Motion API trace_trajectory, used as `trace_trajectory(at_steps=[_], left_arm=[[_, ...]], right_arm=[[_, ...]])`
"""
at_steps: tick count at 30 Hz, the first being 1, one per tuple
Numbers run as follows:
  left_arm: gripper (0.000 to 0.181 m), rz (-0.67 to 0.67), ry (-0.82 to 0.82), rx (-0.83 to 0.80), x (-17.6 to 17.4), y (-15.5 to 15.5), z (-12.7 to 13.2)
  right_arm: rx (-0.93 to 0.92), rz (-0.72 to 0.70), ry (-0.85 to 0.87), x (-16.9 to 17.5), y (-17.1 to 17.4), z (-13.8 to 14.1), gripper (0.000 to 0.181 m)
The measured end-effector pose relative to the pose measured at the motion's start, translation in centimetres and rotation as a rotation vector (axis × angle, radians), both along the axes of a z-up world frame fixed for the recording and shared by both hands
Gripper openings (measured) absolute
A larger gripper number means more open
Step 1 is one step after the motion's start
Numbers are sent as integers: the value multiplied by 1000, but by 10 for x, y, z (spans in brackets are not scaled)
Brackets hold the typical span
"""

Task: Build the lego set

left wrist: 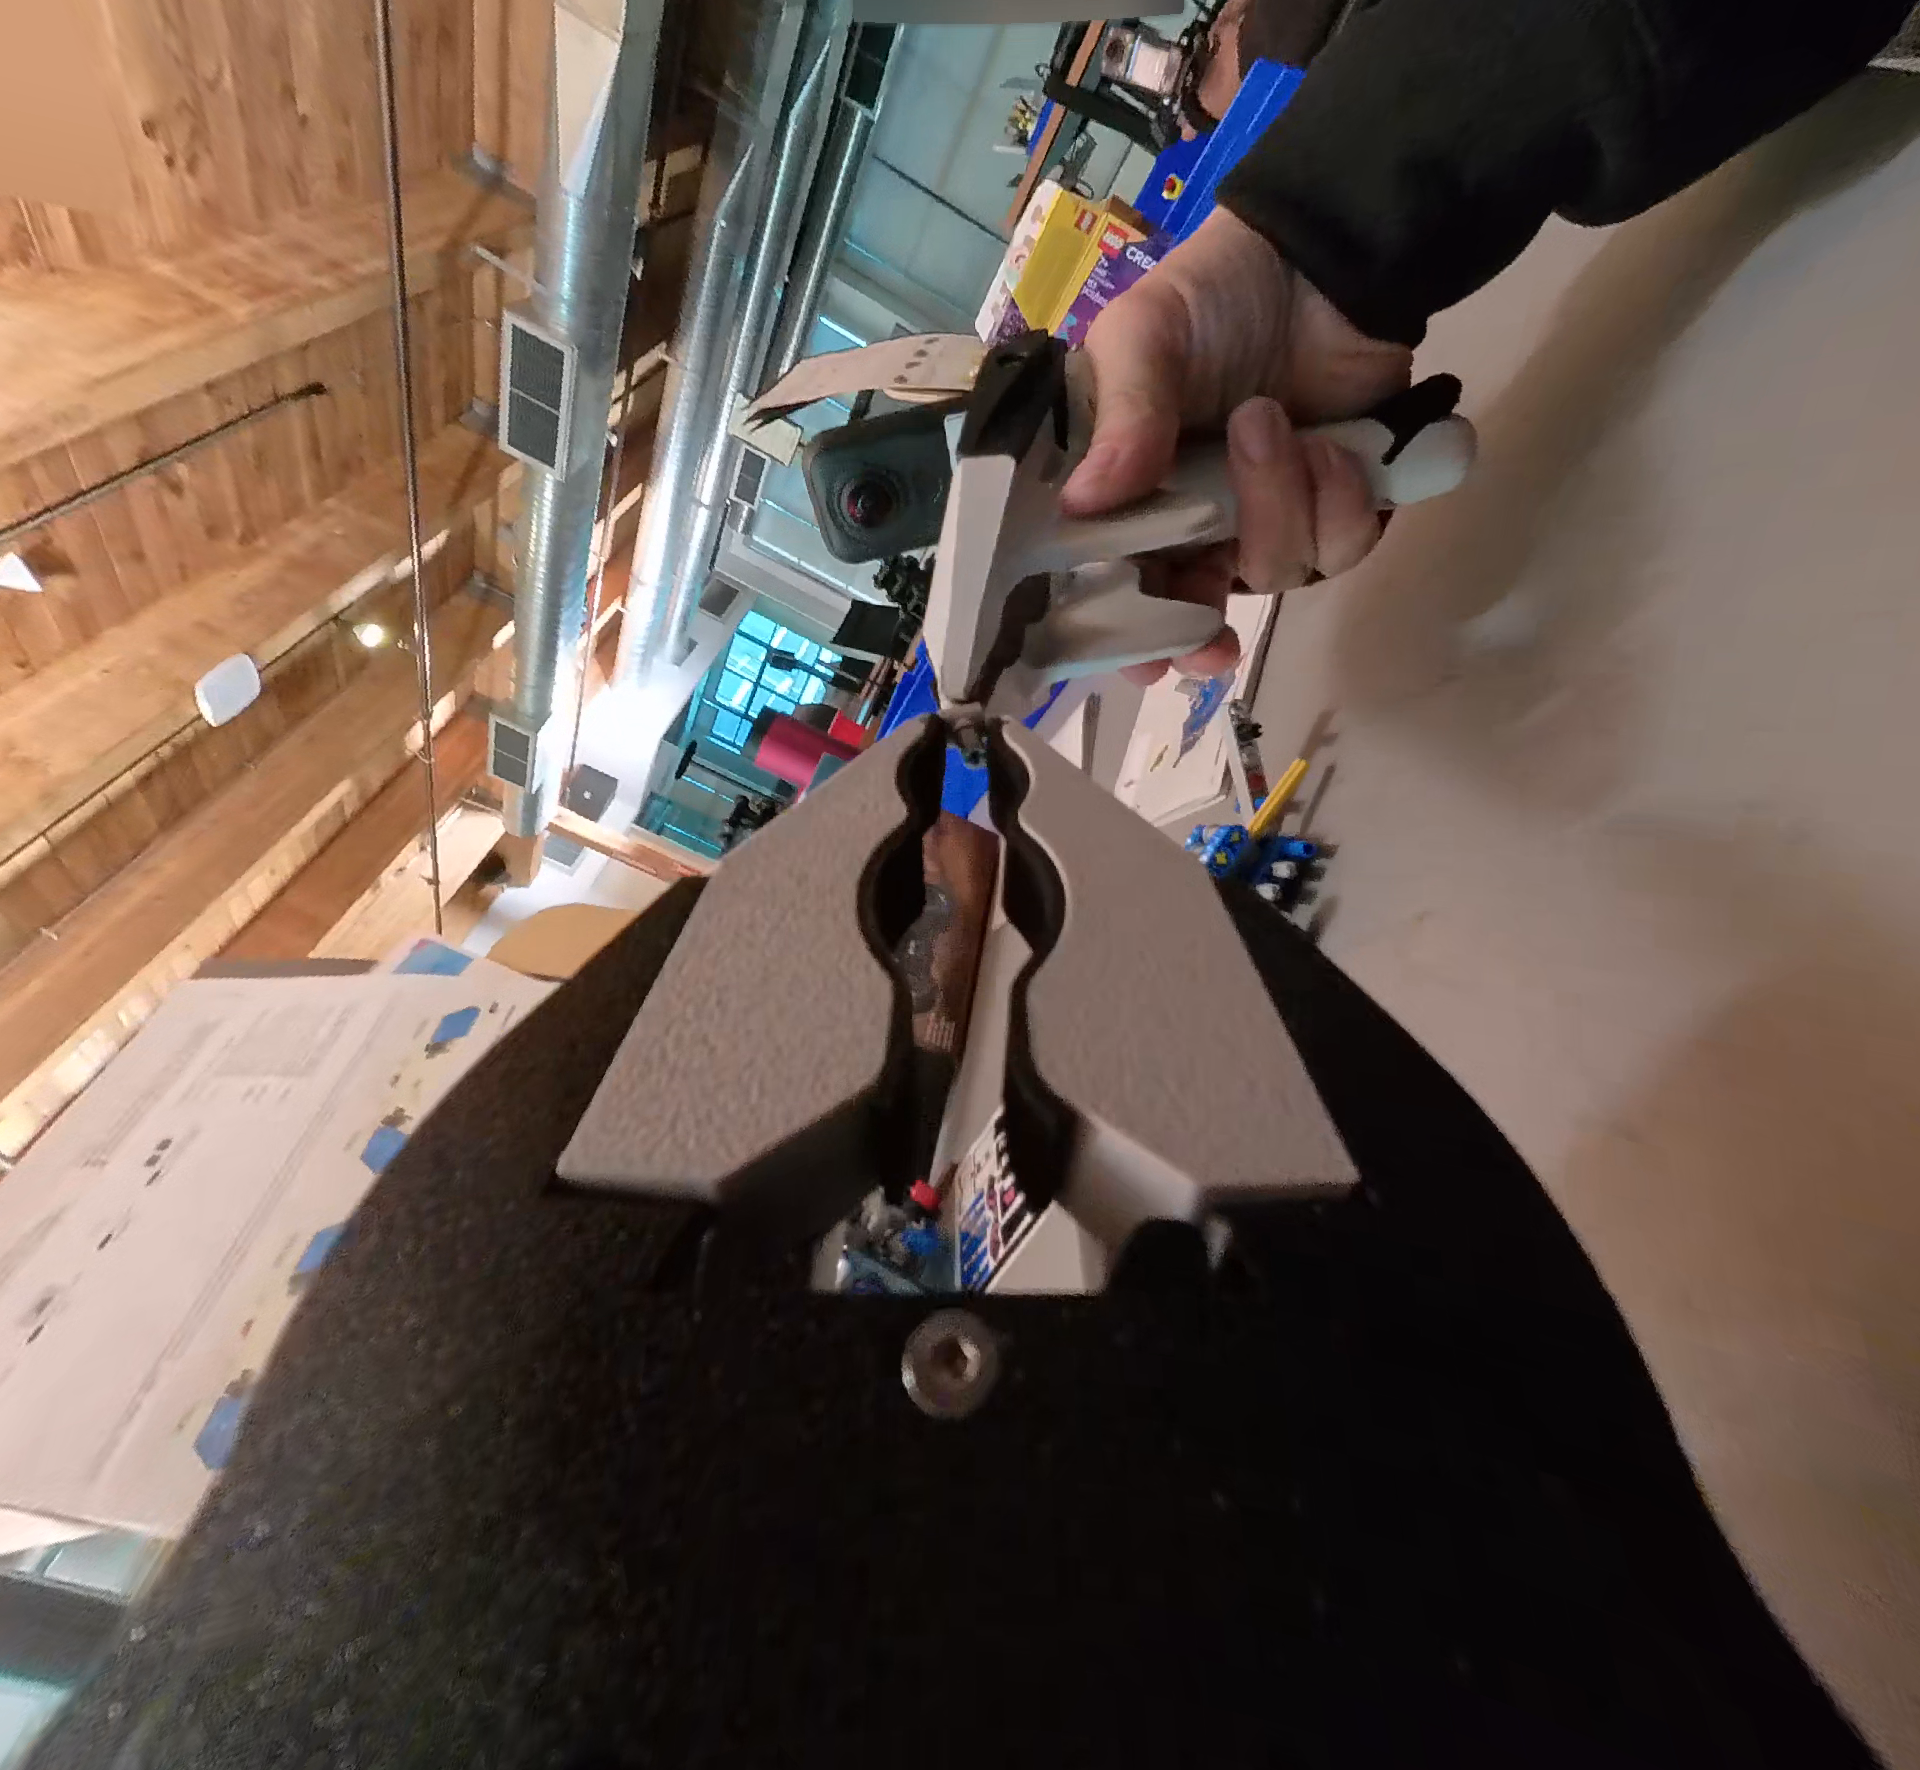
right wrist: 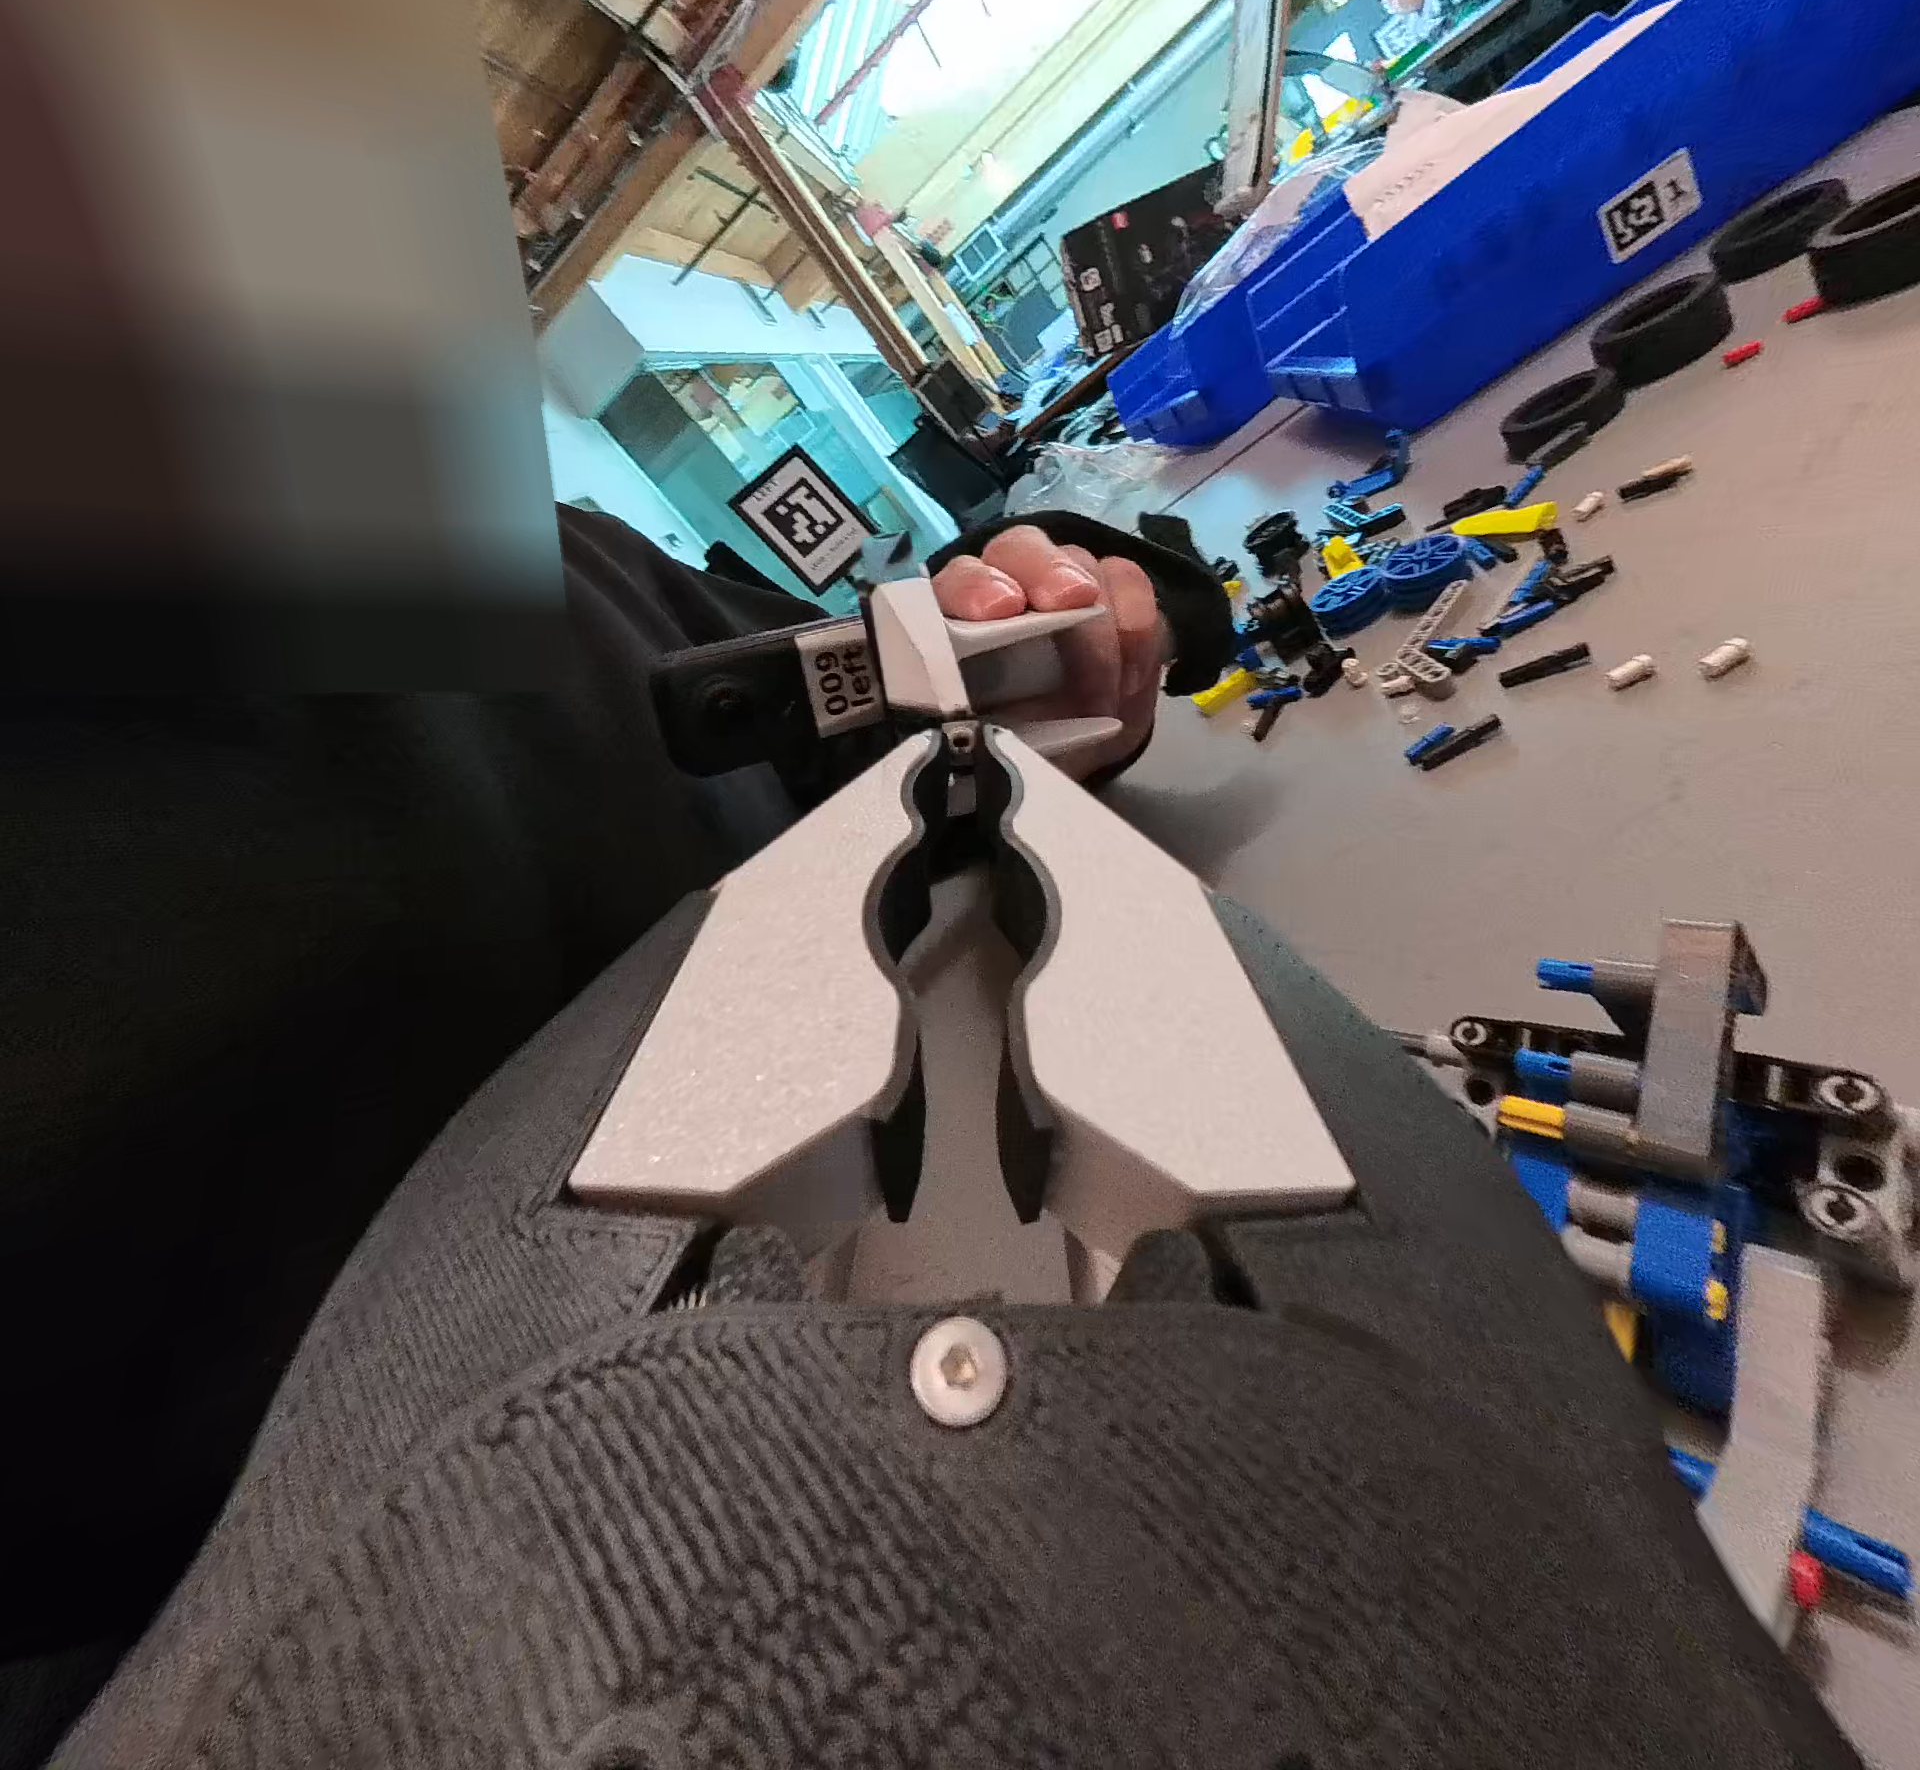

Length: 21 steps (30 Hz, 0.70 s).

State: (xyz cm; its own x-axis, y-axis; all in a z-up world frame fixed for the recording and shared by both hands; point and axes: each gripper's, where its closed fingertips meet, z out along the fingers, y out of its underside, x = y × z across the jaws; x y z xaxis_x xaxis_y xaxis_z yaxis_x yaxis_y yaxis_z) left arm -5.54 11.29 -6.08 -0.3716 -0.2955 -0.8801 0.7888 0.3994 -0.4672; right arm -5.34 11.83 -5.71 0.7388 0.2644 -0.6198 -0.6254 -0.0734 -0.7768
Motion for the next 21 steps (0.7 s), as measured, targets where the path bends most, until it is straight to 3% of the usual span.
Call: trace_trajectory(at_steps=[10, 16, 19, 21], left_arm=[[4, 6, -32, -2, -5, 1, 4], [3, 90, 35, 48, 6, 1, -3], [3, 158, 74, 70, 16, 5, -10], [3, 242, 135, 92, 32, 11, -21]], right_arm=[[26, 23, 17, -5, 0, 3, 3], [0, -32, 26, 4, 0, -1, 3], [-137, -127, -87, 14, -3, -11, 5], [-273, -251, -248, 29, -9, -15, 22]])
